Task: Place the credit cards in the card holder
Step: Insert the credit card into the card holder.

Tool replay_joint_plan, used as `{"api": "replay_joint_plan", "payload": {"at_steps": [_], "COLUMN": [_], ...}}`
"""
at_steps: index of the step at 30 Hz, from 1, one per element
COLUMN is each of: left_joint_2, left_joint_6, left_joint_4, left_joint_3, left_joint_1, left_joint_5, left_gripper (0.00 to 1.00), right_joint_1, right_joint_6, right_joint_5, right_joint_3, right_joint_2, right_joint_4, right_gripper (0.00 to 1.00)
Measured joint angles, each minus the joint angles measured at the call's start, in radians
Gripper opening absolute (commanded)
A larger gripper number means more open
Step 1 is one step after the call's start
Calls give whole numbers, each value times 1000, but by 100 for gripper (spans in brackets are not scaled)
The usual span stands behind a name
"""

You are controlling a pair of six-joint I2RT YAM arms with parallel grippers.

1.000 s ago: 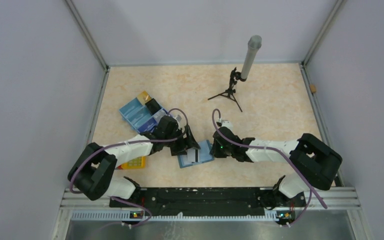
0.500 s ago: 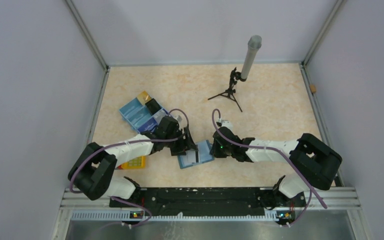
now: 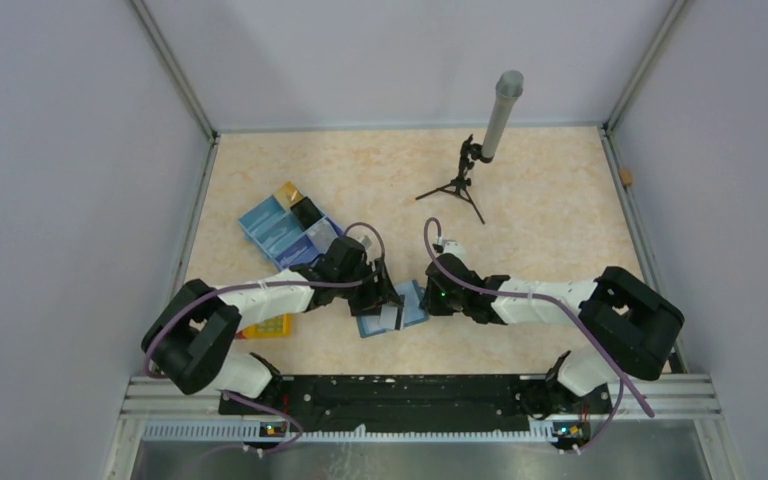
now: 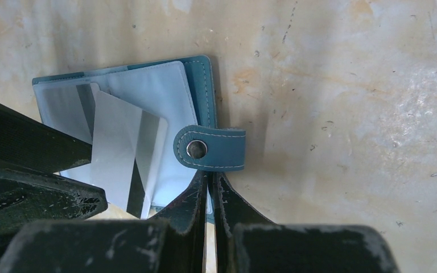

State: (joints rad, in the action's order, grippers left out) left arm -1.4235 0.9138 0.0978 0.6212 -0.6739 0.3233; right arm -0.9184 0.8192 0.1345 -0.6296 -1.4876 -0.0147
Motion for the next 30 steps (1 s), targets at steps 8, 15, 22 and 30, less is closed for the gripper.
{"api": "replay_joint_plan", "payload": {"at_steps": [8,15,22,30], "left_joint_2": [-6,35,110,206], "left_joint_6": [9,-84,-137,-123], "left_joint_4": [8,90,183,219], "left_joint_3": [6,35,31,2], "left_joint_1": [-19,-79,-93,-93], "left_joint_5": [-31,-140,-234,-261], "left_gripper": [66,77,75,77], "right_joint_1": [0,0,0,-20], "right_joint_6": [0,-8,-29,-57], "right_joint_5": [0,-2,3,68], "right_joint_3": [0,2,5,22], "right_joint_2": [0,0,29,201], "right_joint_4": [0,6,-20,-163], "right_gripper": [0,0,45,50]}}
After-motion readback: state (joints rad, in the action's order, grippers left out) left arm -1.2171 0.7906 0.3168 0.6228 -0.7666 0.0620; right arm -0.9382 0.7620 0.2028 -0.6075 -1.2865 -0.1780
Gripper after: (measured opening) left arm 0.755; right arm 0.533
